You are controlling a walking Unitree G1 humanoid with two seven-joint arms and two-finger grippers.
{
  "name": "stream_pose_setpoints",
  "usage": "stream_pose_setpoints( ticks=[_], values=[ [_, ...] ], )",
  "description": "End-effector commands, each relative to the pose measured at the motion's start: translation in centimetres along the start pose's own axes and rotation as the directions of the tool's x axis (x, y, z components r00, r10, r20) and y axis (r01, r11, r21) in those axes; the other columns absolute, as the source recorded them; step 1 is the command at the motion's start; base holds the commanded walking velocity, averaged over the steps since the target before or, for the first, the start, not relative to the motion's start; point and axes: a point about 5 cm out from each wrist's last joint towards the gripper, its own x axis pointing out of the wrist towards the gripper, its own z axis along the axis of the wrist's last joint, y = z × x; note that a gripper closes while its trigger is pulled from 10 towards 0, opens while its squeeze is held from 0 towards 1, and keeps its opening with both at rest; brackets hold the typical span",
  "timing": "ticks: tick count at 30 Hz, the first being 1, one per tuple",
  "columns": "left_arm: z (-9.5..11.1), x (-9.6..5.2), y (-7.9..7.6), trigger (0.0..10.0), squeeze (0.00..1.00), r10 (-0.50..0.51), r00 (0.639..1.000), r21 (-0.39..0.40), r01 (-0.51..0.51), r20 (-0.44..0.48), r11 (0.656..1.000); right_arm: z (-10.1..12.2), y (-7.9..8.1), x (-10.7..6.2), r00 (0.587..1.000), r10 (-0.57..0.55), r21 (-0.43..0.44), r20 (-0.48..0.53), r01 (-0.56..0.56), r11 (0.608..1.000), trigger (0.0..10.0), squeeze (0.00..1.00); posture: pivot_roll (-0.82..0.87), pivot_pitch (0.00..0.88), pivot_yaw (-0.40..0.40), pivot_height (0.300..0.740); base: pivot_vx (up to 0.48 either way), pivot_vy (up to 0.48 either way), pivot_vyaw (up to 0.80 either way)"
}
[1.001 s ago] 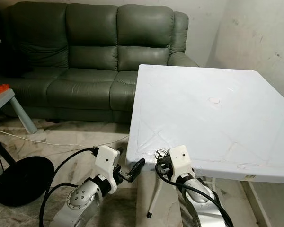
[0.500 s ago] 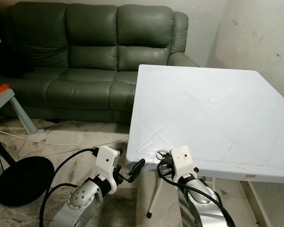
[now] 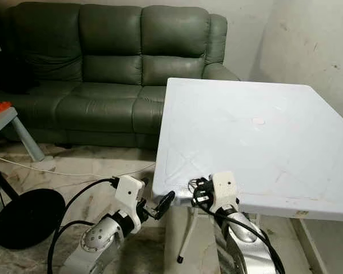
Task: Hang keys on a hook
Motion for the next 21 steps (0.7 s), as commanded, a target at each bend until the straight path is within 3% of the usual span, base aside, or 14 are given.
stream_pose_setpoints(
  ticks=[1, 3, 5, 6, 8, 9, 10, 11, 13, 15, 21],
  values=[
    [0.8, 0.5, 0.3, 10.0, 0.0, 0.02, 0.999, -0.017, -0.02, 0.033, 1.0, 1.2, 0.0, 0.2, 0.997, 0.011, 0.037, 0.08, -0.014, 0.999, 4.6, 0.0, -0.01, 0.0, -0.042, 0.74, 0.0, 0.0, 0.0],
    [1.2, 0.7, 0.7, 10.0, 0.0, 0.035, 0.998, -0.022, -0.034, 0.052, 0.999, 2.2, 0.2, 0.4, 0.99, -0.003, 0.088, 0.14, -0.009, 0.996, 5.2, 0.0, -0.01, 0.0, -0.043, 0.74, 0.0, 0.0, 0.0],
    [1.6, 0.8, 1.1, 10.0, 0.0, 0.049, 0.996, -0.001, -0.049, 0.071, 0.999, 3.0, 0.5, 0.5, 0.982, 0.005, 0.105, 0.187, -0.025, 0.994, 4.8, 0.0, 0.0, 0.0, -0.043, 0.74, 0.0, 0.0, 0.0],
    [1.8, 0.9, 1.3, 10.0, 0.0, 0.054, 0.996, 0.003, -0.055, 0.077, 0.999, 3.3, 0.6, 0.5, 0.979, 0.006, 0.111, 0.206, -0.029, 0.993, 5.5, 0.0, 0.0, 0.0, -0.043, 0.74, 0.0, 0.0, 0.0],
    [2.8, 1.2, 2.6, 10.0, 0.0, 0.116, 0.987, -0.043, -0.111, 0.113, 0.993, 4.5, 0.5, 0.6, 0.96, -0.023, 0.123, 0.278, -0.012, 0.992, 5.5, 0.0, 0.0, 0.0, -0.043, 0.74, 0.0, 0.0, 0.0],
    [3.2, 1.3, 3.1, 10.0, 0.0, 0.133, 0.983, -0.057, -0.126, 0.128, 0.99, 5.1, 0.5, 0.6, 0.95, -0.032, 0.129, 0.309, -0.008, 0.992, 9.3, 0.0, 0.0, 0.0, -0.042, 0.74, 0.0, 0.0, 0.0],
    [3.6, 1.4, 3.5, 10.0, 0.0, 0.145, 0.979, -0.066, -0.136, 0.142, 0.988, 5.7, 0.5, 0.6, 0.941, -0.04, 0.136, 0.337, -0.007, 0.991, 9.3, 0.0, 0.0, 0.0, -0.042, 0.74, 0.0, 0.0, 0.0],
    [3.8, 1.5, 3.7, 10.0, 0.0, 0.152, 0.977, -0.065, -0.143, 0.149, 0.988, 5.9, 0.5, 0.6, 0.934, -0.045, 0.135, 0.355, -0.003, 0.991, 10.0, 0.0, 0.0, 0.0, -0.042, 0.74, 0.0, 0.0, 0.0],
    [4.0, 1.5, 3.9, 10.0, 0.0, 0.161, 0.974, -0.064, -0.152, 0.159, 0.986, 6.4, 0.4, 0.6, 0.922, -0.053, 0.126, 0.383, 0.005, 0.992, 10.0, 0.0, 0.0, 0.0, -0.042, 0.74, 0.0, 0.0, 0.0],
    [5.1, 1.4, 5.3, 10.0, 0.0, 0.219, 0.953, -0.077, -0.208, 0.209, 0.975, 7.2, 0.0, 0.3, 0.899, -0.117, 0.127, 0.422, 0.069, 0.989, 10.0, 0.0, 0.0, 0.0, -0.042, 0.74, 0.0, 0.0, 0.0],
    [5.8, 1.0, 7.4, 10.0, 0.0, 0.275, 0.929, -0.121, -0.251, 0.249, 0.96, 6.1, -0.2, -0.3, 0.899, -0.12, 0.104, 0.422, 0.084, 0.991, 10.0, 0.0, 0.0, 0.0, -0.04, 0.74, 0.0, 0.0, 0.0]
  ],
)
